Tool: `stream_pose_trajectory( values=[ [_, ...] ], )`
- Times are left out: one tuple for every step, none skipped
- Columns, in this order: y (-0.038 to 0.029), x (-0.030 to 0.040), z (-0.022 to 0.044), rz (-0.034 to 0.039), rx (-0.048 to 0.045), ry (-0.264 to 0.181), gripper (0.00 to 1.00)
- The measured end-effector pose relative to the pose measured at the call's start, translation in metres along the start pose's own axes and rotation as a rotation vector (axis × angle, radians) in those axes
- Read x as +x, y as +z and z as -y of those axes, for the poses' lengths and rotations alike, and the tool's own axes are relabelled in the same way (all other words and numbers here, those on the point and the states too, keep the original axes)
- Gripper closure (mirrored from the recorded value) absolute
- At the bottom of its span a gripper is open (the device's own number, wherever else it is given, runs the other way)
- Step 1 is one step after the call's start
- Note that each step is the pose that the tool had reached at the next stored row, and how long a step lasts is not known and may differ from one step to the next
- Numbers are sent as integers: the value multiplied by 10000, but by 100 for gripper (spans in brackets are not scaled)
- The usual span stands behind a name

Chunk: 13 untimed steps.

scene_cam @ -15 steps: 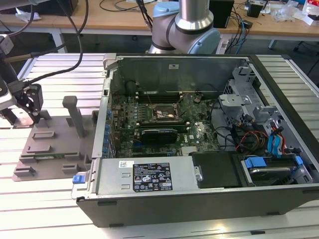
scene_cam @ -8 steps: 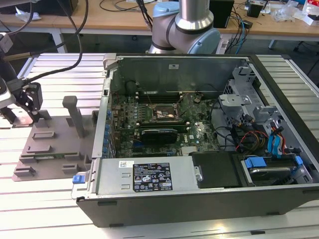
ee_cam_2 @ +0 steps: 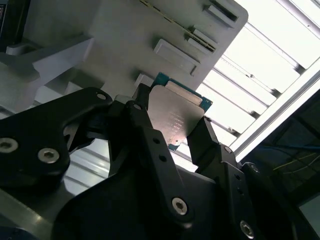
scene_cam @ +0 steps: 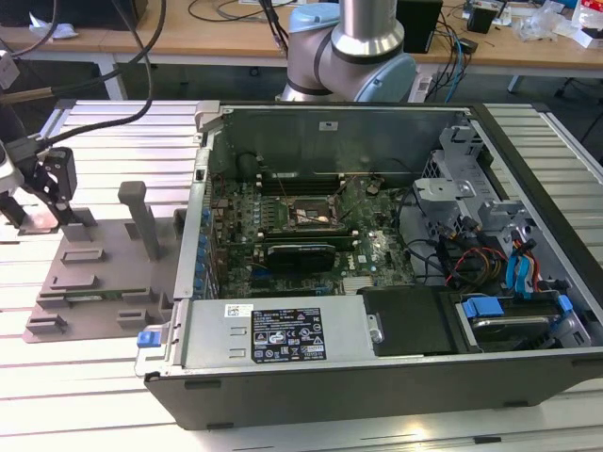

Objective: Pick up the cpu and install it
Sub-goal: 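Pick up the cpu and move it towards the insertion slot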

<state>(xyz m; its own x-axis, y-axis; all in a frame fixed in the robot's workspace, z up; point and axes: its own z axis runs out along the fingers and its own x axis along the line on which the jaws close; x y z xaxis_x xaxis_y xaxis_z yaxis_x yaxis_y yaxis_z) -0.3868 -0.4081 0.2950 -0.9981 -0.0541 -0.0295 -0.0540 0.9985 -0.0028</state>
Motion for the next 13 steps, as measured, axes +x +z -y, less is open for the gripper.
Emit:
stream_pose_trajectory(
  values=[
    [-11,0,-1,1,2,0,45],
    [-15,-1,-1,1,3,0,45],
    [-20,-1,-1,1,4,-1,45],
    [-26,-1,-2,1,5,0,45],
    [-30,-1,-2,0,6,0,45],
    [-35,-1,-2,1,7,0,45],
    [-39,-1,-2,0,7,-1,45],
    [-44,-2,-2,0,8,0,45],
    [-48,-2,-3,-1,9,-1,45],
    [-57,-2,-3,1,9,-1,45],
    [-63,-2,-4,0,9,0,45],
    [-70,-2,-4,0,9,0,45],
    [-77,-3,-4,1,9,-1,45]
  ],
)
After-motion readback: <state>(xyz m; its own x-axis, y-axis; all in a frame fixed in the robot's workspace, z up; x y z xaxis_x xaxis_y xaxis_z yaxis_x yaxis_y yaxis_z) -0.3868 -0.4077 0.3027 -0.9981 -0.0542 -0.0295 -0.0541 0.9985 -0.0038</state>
